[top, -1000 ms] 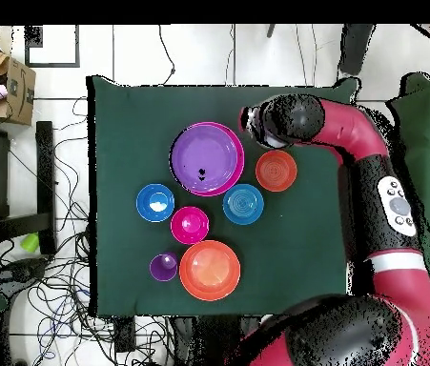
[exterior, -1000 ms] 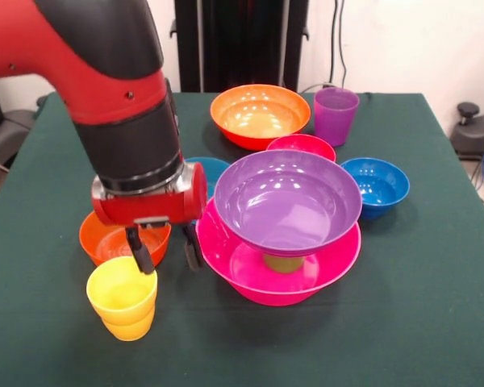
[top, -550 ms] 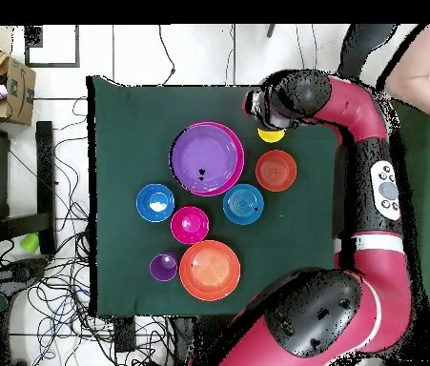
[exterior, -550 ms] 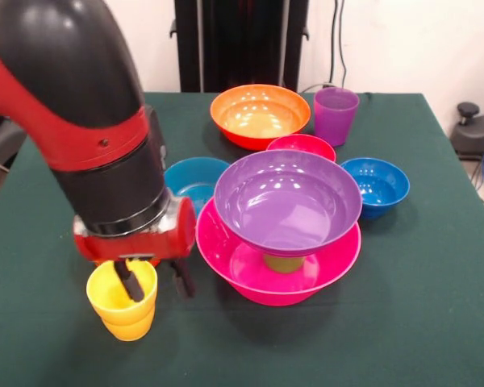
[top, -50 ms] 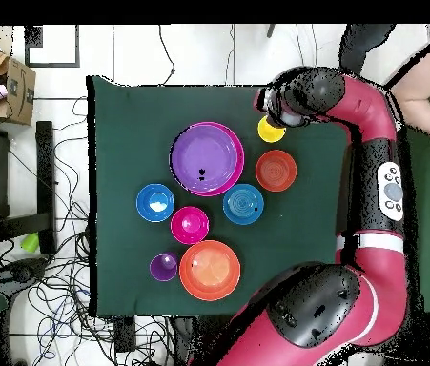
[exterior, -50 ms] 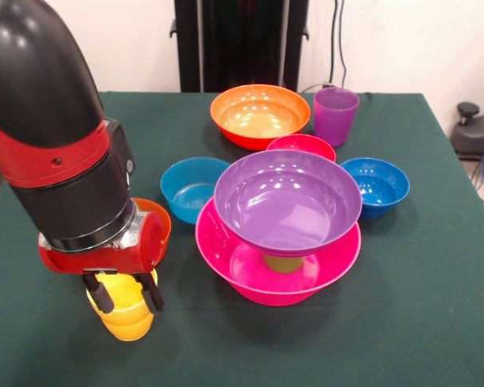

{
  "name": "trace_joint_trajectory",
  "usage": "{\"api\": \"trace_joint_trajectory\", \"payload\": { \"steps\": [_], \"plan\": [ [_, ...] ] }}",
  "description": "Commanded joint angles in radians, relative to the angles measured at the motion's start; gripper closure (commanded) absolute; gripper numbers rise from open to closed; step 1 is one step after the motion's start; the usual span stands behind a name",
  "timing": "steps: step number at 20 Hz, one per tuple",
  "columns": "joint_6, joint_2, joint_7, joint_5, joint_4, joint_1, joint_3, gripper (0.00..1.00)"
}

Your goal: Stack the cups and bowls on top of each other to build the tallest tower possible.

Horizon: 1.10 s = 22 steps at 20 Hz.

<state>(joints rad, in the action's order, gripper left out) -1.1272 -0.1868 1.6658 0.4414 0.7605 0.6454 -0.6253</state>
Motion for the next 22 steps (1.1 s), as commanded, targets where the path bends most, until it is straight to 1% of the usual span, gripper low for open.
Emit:
{"api": "trace_joint_trajectory", "payload": {
  "steps": [1, 3, 5, 7, 9, 12, 15, 18, 22],
  "plan": [
    [0.03, -0.034, -0.298, 0.09, 0.147, -0.008, 0.05, 0.0],
    [0.085, -0.065, -0.25, 0.093, 0.24, -0.009, 0.066, 0.0],
    [0.131, -0.093, -0.197, 0.095, 0.313, -0.011, 0.078, 0.0],
    [0.149, -0.119, -0.162, 0.098, 0.361, -0.016, 0.089, 0.0],
    [0.161, -0.138, -0.144, 0.104, 0.389, -0.017, 0.096, 0.0],
    [0.195, -0.147, -0.13, 0.12, 0.412, -0.013, 0.1, 0.0],
    [0.243, -0.129, -0.119, 0.139, 0.411, -0.009, 0.105, 0.0],
    [0.252, -0.122, -0.147, 0.142, 0.401, 0.01, 0.099, 0.0],
    [0.261, -0.121, -0.153, 0.141, 0.406, 0.023, 0.091, 0.0]
  ]
}}
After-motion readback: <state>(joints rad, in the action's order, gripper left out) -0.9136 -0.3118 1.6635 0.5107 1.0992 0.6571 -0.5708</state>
